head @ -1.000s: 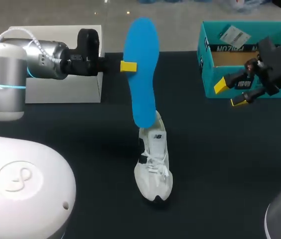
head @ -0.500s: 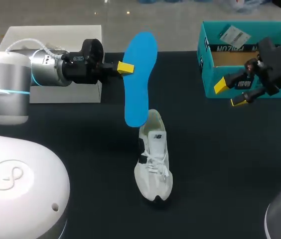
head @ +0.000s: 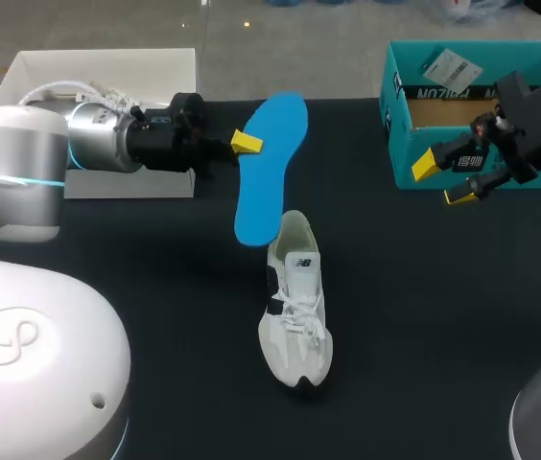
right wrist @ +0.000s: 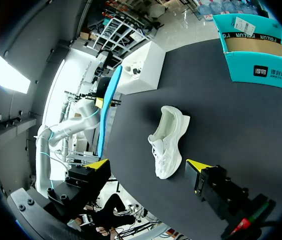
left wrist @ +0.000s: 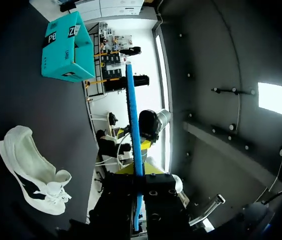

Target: Take the shoe out of the shoebox, open the shoe tongue, remove and reinsert the insole, then place the shoe into the shoebox

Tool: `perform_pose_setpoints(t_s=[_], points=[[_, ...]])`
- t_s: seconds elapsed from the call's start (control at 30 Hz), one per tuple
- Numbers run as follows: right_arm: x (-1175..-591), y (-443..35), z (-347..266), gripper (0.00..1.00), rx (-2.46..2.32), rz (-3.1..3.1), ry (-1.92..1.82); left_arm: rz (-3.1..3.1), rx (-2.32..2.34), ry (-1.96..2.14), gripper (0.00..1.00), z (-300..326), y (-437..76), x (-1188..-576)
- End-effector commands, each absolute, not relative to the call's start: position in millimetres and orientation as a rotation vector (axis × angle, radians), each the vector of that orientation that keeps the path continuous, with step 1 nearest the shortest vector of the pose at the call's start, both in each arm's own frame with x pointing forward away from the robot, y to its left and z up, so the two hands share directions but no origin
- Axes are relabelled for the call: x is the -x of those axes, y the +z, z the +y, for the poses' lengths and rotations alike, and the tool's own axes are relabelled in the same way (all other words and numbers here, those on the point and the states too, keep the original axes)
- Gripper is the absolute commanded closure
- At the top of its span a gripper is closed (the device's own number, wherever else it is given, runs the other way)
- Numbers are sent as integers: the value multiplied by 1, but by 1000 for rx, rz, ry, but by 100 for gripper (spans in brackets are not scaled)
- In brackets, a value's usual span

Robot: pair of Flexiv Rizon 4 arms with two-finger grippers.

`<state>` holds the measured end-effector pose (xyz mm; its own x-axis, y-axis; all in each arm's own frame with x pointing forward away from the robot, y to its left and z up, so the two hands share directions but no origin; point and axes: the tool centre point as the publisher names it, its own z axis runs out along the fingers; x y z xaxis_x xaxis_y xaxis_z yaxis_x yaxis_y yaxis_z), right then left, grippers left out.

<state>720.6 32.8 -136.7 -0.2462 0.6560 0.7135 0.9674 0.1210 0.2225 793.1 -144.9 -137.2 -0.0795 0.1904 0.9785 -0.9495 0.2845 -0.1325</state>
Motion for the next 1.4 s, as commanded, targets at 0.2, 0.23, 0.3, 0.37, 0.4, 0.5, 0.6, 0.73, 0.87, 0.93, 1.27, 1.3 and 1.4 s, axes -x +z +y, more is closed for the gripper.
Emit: perform_pose_setpoints(t_s=[0.2, 0.23, 0.3, 0.37, 0.4, 0.5, 0.6, 0.73, 0.87, 0.93, 1.27, 1.3, 1.4], points=[[-720, -126, 36, 0, 1686, -2052, -882, -1263, -978, 1130, 100, -146, -140, -794], [-720, -123, 38, 0, 1734, -2072, -856, -1259, -986, 1141, 100, -146, -142, -796], [-720, -120, 43, 0, 1820, -2086, -806, -1241, -1008, 1148, 100, -145, -148, -799], [-721, -118, 49, 0, 1933, -2083, -788, -1240, -1039, 1153, 100, -145, -153, -803], [-722, -118, 50, 0, 1977, -2076, -782, -1225, -1035, 1165, 100, -145, -156, -805], [-721, -115, 52, 0, 1995, -2021, -902, -1211, -1027, 1175, 100, -146, -158, -806], [-718, -111, 54, 0, 1891, -1982, -1114, -1187, -1012, 1185, 100, -143, -160, -810], [-721, -106, 59, 0, 1857, -1953, -1172, -1174, -1020, 1188, 100, -139, -160, -815], [-729, -94, 66, 0, 1893, -2012, -1125, -1178, -1035, 1161, 100, -140, -165, -818], [-732, -85, 71, 0, 1903, -2087, -1060, -1175, -1039, 1141, 100, -142, -170, -819], [-737, -66, 106, 0, 1867, -2319, -827, -1173, -1032, 1105, 100, -156, -180, -825], [-738, -66, 107, 0, 1860, -2314, -822, -1175, -1028, 1105, 100, -157, -179, -825], [-742, -67, 111, 0, 1871, -2284, -785, -1185, -1022, 1107, 100, -158, -176, -824]])
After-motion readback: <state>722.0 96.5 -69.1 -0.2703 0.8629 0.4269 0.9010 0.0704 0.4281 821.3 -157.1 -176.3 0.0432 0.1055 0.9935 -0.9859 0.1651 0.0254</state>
